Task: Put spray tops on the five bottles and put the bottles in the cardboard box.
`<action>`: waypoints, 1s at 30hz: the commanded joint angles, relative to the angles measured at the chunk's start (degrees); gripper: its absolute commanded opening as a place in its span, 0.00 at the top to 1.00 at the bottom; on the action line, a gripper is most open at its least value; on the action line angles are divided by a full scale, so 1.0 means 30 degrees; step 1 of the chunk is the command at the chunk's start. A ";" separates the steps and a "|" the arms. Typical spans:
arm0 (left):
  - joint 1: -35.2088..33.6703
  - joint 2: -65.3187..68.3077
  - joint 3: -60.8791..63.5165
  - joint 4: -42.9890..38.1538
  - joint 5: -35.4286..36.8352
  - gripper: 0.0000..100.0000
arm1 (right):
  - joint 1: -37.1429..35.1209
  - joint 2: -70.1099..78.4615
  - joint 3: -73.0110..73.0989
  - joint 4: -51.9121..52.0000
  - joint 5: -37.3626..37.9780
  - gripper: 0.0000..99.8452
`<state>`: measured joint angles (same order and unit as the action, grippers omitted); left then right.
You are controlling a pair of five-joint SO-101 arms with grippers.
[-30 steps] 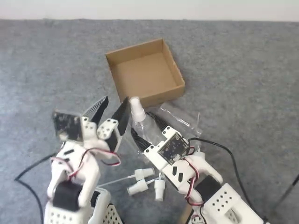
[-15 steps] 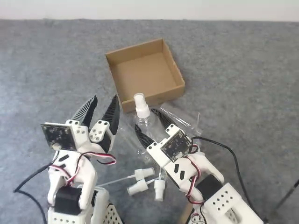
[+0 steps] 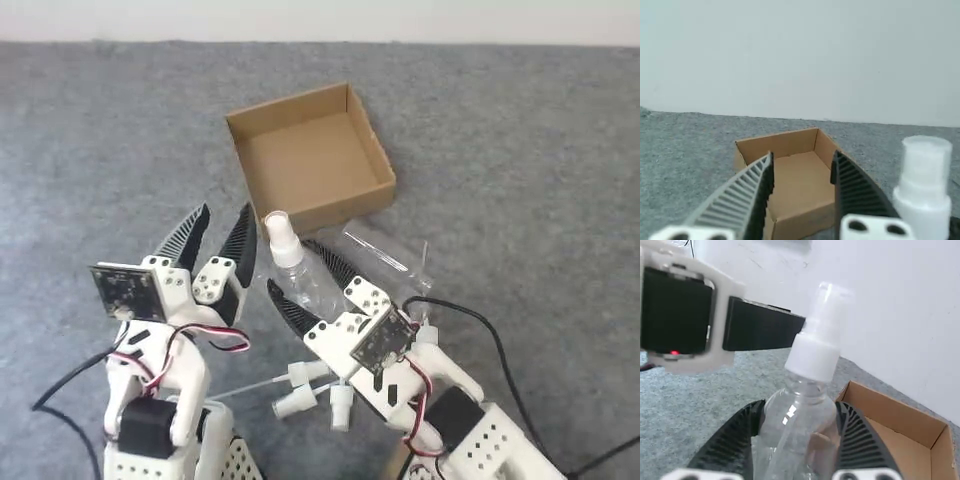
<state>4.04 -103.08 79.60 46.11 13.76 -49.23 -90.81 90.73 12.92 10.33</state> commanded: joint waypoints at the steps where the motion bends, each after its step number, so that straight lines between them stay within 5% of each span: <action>1: 0.1201 -0.0264 -0.0278 0.0205 -0.0615 0.83 | -0.0249 -0.0542 -0.1114 0.0044 -0.0059 0.99; 30: 0.4454 -0.0264 -0.0484 0.1524 -0.4132 0.83 | 0.0571 -0.0542 -0.0352 0.0659 -0.0059 0.99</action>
<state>15.82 -103.16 79.43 50.15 1.98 -47.65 -90.81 90.73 14.77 10.33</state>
